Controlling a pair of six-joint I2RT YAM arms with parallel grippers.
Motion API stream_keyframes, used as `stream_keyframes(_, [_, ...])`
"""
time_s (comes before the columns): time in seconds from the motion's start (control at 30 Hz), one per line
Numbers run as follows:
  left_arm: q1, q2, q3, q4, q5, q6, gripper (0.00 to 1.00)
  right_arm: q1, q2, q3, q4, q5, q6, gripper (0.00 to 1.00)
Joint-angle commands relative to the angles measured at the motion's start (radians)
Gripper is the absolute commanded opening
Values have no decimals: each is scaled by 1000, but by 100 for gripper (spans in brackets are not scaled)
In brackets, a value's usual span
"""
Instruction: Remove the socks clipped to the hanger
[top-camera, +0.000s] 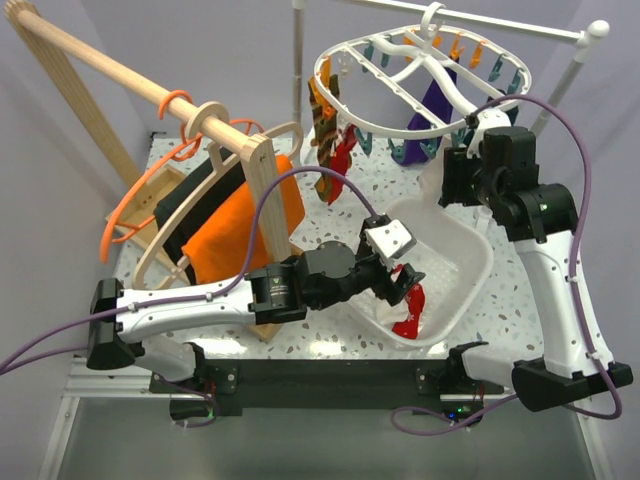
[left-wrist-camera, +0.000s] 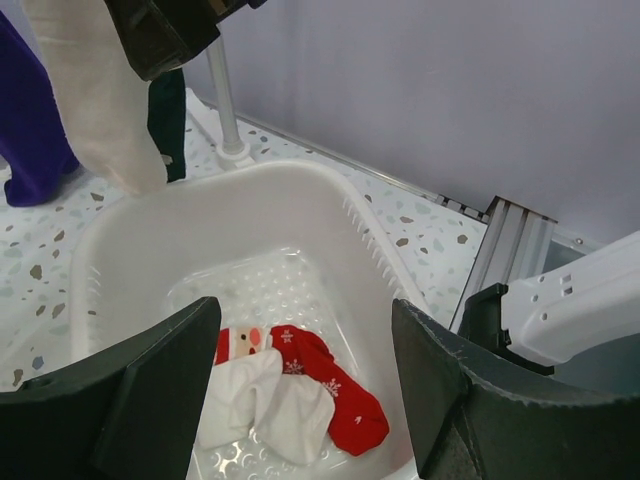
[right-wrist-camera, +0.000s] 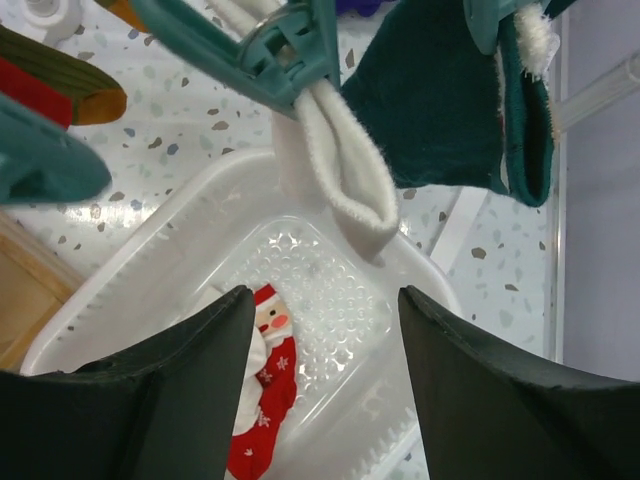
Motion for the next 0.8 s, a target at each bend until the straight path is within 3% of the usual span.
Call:
stream_keyframes(0.0, [-4, -53, -24, 57, -6, 21, 74, -41, -23, -38, 153, -76, -32, 59])
stream_keyframes(0.4, [-6, -76, -37, 123, 12, 20, 74, -41, -59, -150, 324, -93, -81, 48])
stream_keyframes(0.53, [-6, -95, -48, 152, 75, 17, 72, -41, -62, -173, 355, -91, -73, 39])
stream_keyframes(0.67, [-6, -115, -62, 189, 101, 17, 72, -41, -72, -199, 387, -112, -78, 37])
stream_keyframes(0.77, [-6, -113, -62, 190, 89, 18, 72, -41, -69, -202, 388, -128, -73, 23])
